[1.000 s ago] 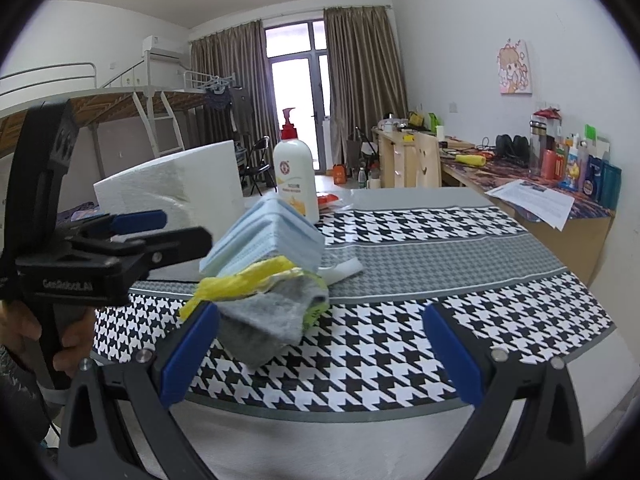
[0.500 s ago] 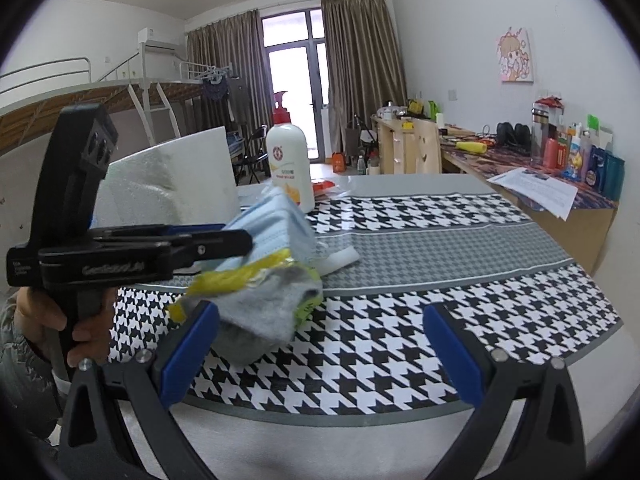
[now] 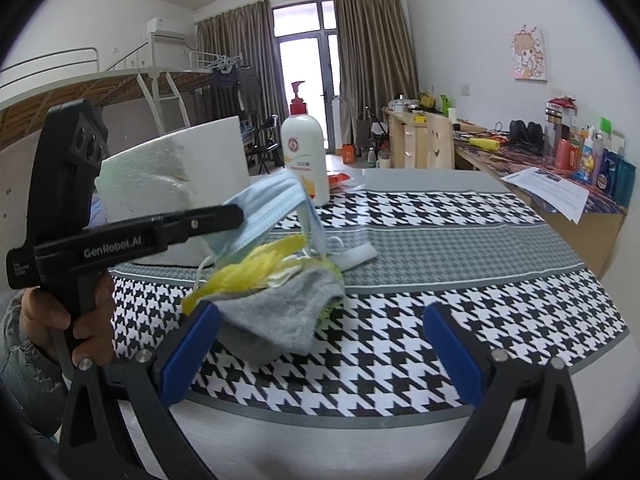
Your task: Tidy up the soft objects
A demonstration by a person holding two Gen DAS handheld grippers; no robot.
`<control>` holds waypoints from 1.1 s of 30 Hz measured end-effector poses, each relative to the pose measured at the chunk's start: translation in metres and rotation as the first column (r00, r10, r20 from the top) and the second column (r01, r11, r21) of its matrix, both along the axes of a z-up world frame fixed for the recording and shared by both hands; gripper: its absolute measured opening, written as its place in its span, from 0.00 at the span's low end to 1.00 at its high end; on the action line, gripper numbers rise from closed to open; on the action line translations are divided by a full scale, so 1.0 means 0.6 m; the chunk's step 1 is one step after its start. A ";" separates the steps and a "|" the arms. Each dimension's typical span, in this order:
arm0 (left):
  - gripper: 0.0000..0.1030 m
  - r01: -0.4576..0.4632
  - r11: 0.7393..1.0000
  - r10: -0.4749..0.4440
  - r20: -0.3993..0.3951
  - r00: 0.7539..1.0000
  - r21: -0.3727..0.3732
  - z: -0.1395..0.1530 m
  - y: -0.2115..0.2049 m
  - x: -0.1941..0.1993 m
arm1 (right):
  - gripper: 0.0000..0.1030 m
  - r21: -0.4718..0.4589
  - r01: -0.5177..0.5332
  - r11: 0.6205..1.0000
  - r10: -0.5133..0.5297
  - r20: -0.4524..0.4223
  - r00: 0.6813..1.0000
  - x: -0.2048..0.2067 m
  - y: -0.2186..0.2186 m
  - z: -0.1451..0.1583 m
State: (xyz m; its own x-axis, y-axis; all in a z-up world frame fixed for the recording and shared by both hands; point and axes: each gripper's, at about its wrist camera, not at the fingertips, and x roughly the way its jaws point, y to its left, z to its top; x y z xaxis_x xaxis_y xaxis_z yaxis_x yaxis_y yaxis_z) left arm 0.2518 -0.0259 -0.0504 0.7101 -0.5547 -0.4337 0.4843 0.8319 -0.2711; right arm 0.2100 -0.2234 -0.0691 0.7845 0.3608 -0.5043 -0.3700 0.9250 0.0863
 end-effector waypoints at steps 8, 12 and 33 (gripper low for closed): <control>0.13 -0.044 0.998 0.047 0.054 0.997 -0.042 0.019 0.024 -0.010 | 1.00 -0.034 -0.033 0.999 0.034 0.008 0.999 0.003 0.032 0.021; 0.13 -0.046 0.997 0.051 0.085 0.995 -0.061 0.028 0.035 -0.019 | 1.00 -0.049 -0.063 0.997 0.064 0.006 0.998 0.003 0.057 0.029; 0.13 -0.115 0.990 0.121 0.072 0.990 -0.087 0.023 0.080 -0.020 | 0.34 -0.209 -0.035 0.977 -0.009 -0.205 0.979 0.073 0.068 -0.036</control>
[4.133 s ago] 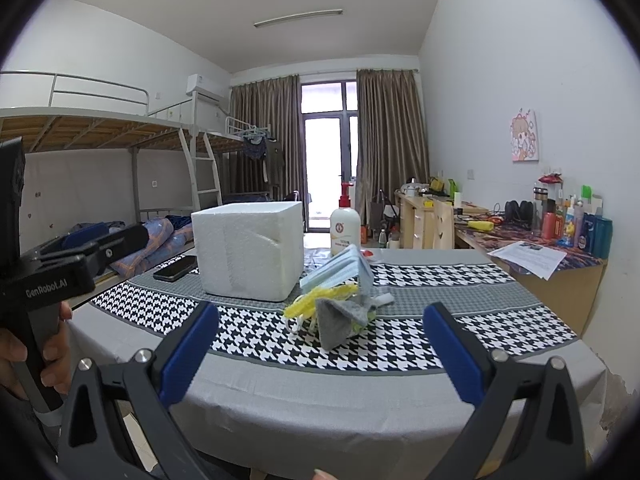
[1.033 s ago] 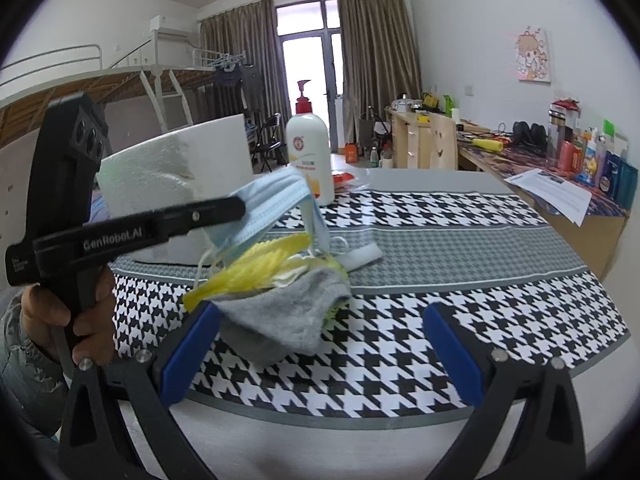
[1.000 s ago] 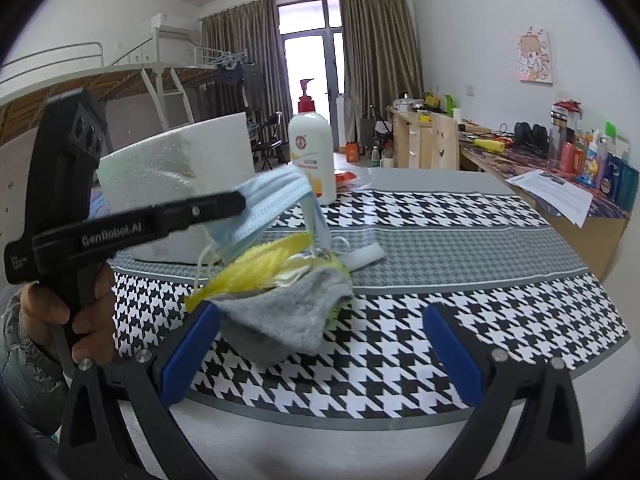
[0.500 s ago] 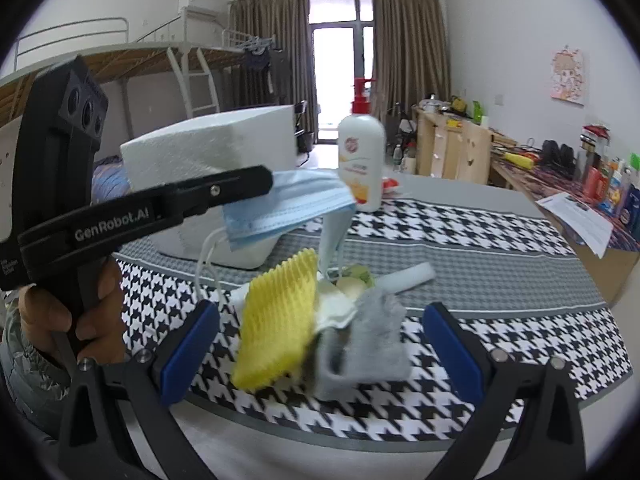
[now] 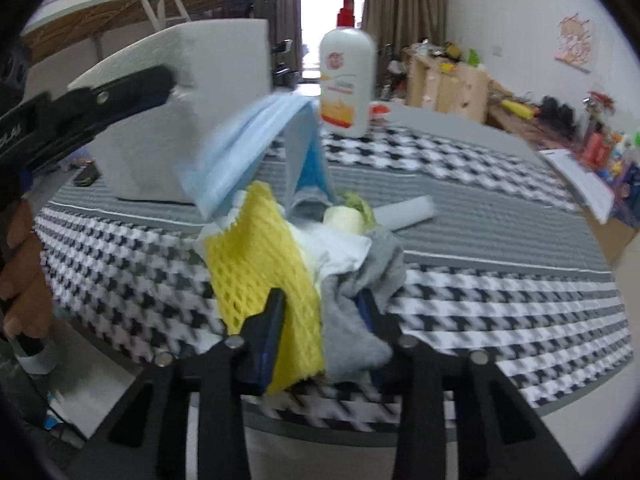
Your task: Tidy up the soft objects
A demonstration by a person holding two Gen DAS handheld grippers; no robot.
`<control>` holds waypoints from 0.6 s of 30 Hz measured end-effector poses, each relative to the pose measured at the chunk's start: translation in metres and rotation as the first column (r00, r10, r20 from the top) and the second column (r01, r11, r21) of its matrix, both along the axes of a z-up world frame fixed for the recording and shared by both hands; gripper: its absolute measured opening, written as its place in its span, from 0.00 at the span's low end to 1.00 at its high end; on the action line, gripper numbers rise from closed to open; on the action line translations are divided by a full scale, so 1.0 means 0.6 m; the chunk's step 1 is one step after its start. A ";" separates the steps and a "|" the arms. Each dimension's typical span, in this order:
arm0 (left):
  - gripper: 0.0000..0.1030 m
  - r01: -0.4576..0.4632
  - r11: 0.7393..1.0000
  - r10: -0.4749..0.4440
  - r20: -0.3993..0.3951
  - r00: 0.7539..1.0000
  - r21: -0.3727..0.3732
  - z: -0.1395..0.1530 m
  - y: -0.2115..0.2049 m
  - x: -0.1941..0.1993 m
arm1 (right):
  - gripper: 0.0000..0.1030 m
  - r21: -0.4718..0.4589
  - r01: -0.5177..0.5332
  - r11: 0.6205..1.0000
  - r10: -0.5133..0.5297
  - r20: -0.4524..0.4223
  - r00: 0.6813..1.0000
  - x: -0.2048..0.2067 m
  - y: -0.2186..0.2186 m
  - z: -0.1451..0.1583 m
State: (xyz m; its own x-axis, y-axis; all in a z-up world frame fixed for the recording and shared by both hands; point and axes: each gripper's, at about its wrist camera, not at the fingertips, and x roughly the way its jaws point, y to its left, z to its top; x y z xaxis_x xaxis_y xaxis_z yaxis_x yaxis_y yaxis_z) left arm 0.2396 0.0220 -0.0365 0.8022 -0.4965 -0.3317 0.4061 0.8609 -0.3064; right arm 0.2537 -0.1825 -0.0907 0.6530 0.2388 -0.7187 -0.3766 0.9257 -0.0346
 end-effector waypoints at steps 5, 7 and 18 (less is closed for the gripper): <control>0.13 0.024 1.000 -0.024 -0.031 0.999 0.012 -0.010 -0.006 0.006 | 0.33 0.010 0.071 0.997 -0.071 0.024 0.997 0.007 -0.057 0.014; 0.13 0.053 0.999 -0.052 -0.064 0.997 0.014 -0.017 -0.014 0.011 | 0.33 0.024 0.077 0.997 -0.077 0.029 0.997 0.008 -0.070 0.024; 0.82 0.017 0.998 -0.015 -0.029 0.999 0.053 -0.016 -0.025 0.011 | 0.58 0.031 0.005 1.000 -0.010 0.183 0.983 -0.057 -0.056 0.067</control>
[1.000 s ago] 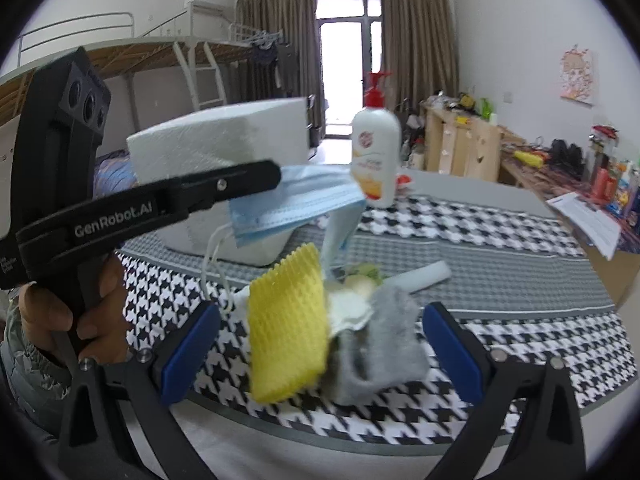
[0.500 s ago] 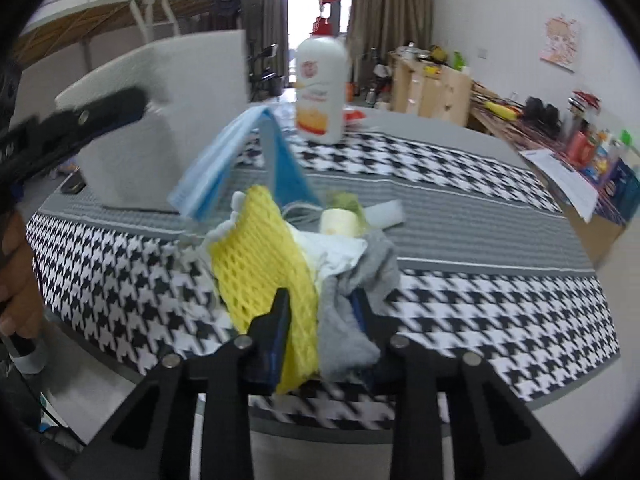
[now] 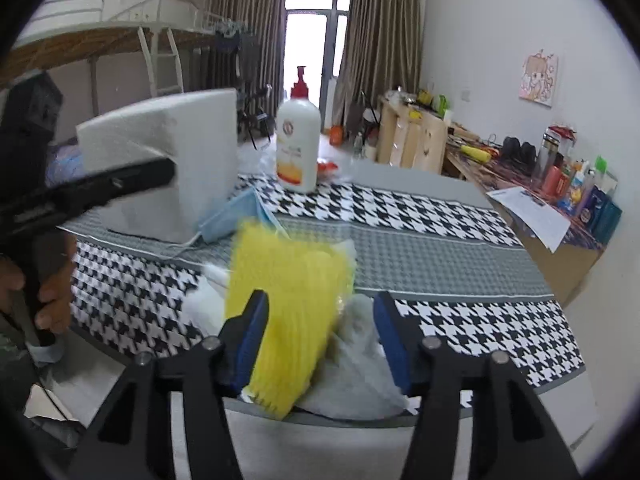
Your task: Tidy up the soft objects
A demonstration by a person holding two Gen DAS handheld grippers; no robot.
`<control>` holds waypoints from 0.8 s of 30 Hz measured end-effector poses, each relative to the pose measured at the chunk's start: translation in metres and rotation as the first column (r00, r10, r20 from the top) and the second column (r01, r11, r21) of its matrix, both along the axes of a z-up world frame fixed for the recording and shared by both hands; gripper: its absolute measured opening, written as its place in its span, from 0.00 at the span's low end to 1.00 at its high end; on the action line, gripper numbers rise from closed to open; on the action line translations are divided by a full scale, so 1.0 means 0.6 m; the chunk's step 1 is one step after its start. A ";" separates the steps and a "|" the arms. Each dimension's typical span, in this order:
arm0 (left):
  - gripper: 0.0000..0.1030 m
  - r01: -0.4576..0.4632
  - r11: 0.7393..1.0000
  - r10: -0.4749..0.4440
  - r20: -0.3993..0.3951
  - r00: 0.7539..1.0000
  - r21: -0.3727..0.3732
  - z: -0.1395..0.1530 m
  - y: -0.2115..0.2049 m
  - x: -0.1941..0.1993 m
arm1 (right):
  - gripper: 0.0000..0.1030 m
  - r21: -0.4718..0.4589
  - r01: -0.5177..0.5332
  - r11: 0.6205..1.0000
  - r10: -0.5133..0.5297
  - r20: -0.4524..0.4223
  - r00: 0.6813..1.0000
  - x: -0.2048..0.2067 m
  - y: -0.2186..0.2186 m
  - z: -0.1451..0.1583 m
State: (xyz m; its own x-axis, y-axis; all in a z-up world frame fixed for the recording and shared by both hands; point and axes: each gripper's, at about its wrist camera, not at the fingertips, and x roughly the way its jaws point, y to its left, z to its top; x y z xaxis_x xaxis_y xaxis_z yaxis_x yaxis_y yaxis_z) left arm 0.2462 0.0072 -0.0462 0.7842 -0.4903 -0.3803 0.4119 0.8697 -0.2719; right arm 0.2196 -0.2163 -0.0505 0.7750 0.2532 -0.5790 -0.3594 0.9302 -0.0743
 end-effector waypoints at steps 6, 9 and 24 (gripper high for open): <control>0.83 -0.013 0.998 0.015 -0.033 0.999 0.054 -0.013 -0.008 0.005 | 0.62 0.008 -0.007 1.000 0.008 -0.048 0.999 -0.011 0.005 -0.014; 0.84 -0.023 0.998 0.026 -0.042 0.999 0.062 -0.017 -0.009 0.005 | 0.62 0.033 -0.032 0.999 0.035 -0.097 0.995 -0.013 0.008 -0.028; 0.85 -0.022 0.996 0.024 -0.020 1.000 0.090 -0.016 -0.023 -0.003 | 0.52 -0.032 0.015 0.999 -0.020 -0.163 0.986 -0.005 0.022 -0.084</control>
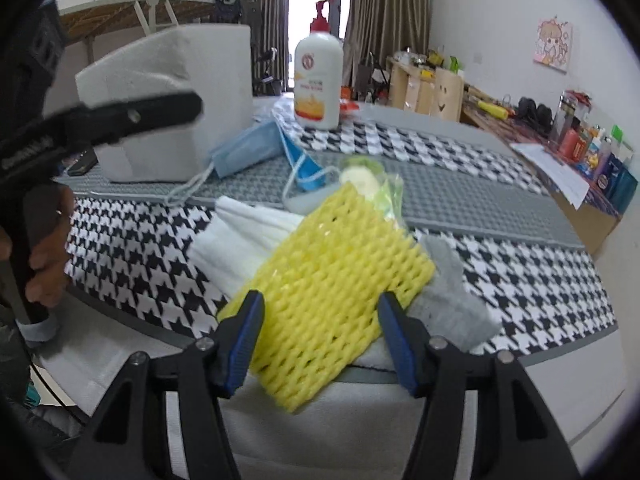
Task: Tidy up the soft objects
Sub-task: 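Grasp the yellow foam net sleeve with the right gripper and lift it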
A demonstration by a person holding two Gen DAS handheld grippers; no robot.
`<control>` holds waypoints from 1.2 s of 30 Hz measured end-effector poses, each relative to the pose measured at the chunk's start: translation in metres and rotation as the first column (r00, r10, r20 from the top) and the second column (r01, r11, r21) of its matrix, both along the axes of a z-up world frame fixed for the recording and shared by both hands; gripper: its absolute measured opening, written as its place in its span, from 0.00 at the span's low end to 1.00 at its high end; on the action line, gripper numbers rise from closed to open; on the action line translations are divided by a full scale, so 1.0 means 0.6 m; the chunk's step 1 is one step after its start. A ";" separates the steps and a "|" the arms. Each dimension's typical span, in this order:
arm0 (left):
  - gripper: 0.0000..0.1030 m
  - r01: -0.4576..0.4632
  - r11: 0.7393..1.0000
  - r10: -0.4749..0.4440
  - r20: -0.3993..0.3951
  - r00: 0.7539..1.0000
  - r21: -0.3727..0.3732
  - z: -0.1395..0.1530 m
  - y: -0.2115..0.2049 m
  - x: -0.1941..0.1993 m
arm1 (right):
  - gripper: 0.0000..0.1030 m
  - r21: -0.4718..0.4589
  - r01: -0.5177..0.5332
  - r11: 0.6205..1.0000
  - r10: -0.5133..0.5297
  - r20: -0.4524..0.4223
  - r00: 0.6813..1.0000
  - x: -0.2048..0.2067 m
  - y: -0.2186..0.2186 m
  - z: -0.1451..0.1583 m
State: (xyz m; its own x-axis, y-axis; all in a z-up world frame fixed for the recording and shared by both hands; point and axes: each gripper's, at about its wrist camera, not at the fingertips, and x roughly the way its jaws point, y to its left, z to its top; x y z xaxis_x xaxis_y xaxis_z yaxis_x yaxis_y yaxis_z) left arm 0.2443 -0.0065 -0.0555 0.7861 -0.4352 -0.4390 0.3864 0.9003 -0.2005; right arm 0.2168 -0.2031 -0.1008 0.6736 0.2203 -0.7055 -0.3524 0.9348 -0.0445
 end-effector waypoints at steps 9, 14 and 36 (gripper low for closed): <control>0.84 -0.008 1.000 0.008 -0.002 1.000 0.002 0.000 0.003 -0.001 | 0.04 0.040 0.022 0.999 -0.023 0.025 0.999 -0.007 -0.022 0.024; 0.84 -0.012 1.000 0.012 -0.001 1.000 -0.014 0.000 0.008 -0.001 | 0.04 0.083 0.039 0.996 -0.044 0.058 0.997 -0.021 -0.034 0.053; 0.84 0.005 1.000 -0.005 0.009 1.000 0.005 0.000 0.001 -0.007 | 0.36 0.223 0.089 0.971 -0.076 -0.065 0.995 0.009 -0.051 0.006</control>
